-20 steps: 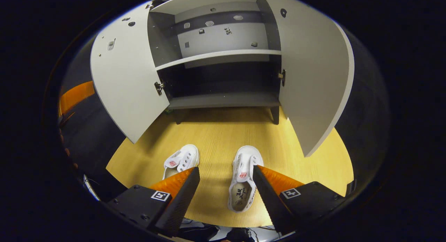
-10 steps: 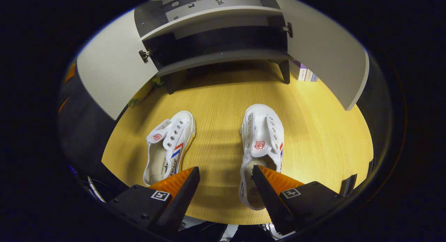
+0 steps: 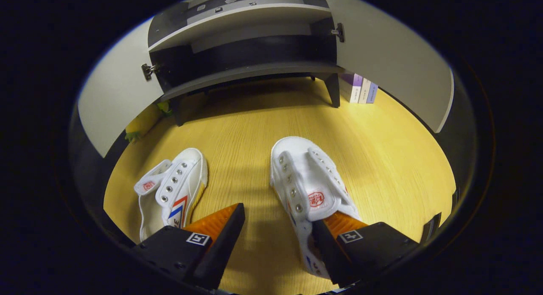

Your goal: Grab one shoe with the right hand and put it into the shoe cabinet, grab the other shoe with the left hand and put it into the shoe cabinet; then close the right door with the right hand and the left door with the left hand.

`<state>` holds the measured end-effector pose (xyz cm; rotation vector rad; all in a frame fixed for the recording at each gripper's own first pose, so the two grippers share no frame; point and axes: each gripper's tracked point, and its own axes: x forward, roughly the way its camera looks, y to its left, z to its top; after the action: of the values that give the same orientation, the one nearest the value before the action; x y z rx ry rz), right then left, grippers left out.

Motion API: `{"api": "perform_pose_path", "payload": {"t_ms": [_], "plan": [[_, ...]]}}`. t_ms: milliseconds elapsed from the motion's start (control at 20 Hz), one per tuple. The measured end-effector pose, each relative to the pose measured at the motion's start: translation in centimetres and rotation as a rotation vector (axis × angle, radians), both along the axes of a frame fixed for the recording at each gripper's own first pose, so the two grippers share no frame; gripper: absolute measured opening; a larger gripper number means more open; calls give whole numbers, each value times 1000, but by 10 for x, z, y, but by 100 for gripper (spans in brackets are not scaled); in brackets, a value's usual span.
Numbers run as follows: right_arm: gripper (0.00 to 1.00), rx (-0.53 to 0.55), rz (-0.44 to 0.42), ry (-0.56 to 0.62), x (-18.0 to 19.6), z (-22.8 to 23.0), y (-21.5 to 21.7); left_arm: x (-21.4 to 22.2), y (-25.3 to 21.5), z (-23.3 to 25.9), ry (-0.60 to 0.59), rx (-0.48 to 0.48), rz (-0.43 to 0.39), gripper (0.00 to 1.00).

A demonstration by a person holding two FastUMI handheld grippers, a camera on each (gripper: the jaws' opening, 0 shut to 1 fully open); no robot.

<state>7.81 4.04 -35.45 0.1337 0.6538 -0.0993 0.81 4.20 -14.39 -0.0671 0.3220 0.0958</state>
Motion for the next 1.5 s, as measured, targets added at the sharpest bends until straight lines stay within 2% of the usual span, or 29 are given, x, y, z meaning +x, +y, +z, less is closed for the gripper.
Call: {"api": "perform_pose_path", "payload": {"t_ms": [50, 150, 200, 250, 300, 350, 400, 450, 500, 550, 800, 950, 1200, 1500], "plan": [[92, -21, -14, -7, 4, 0, -5, 0, 0, 1, -3, 5, -2, 96], [77, -49, -40, -14, 11, -2, -17, 1, -3, 1, -5, 7, -11, 96], [58, -45, -45, -16, 13, -1, -19, 0, -5, 0, -2, 5, -16, 96], [48, -41, -42, -13, 15, 0, -20, -1, -7, -1, 3, 2, -21, 96], [47, -40, -33, -10, 16, -1, -19, -1, -9, -2, 7, -2, -24, 96], [39, -37, -12, -8, 18, -1, -16, -1, -11, -3, 10, -5, -28, 96], [35, -37, 2, -4, 20, -2, -13, -1, -12, -5, 11, -7, -32, 96], [22, -42, 12, -7, 22, -2, -11, -1, -14, -4, 10, -9, -36, 96], [23, -33, 20, 7, 24, -4, -9, -1, -16, -3, 8, -9, -39, 96], [14, -19, 27, -2, 24, -3, -6, -2, -16, -2, 3, -2, -42, 96], [5, 22, 90, 12, 22, -2, -5, -3, -23, 4, -21, 40, -70, 96], [5, -43, 115, -11, 22, 5, -7, -7, -27, 5, -19, 32, -79, 96], [5, -86, 161, -65, 18, 28, 7, -11, -26, 8, -29, 40, -96, 96], [5, -119, 181, -156, 18, 94, 11, -19, -18, 24, -72, 15, -110, 96]]}}
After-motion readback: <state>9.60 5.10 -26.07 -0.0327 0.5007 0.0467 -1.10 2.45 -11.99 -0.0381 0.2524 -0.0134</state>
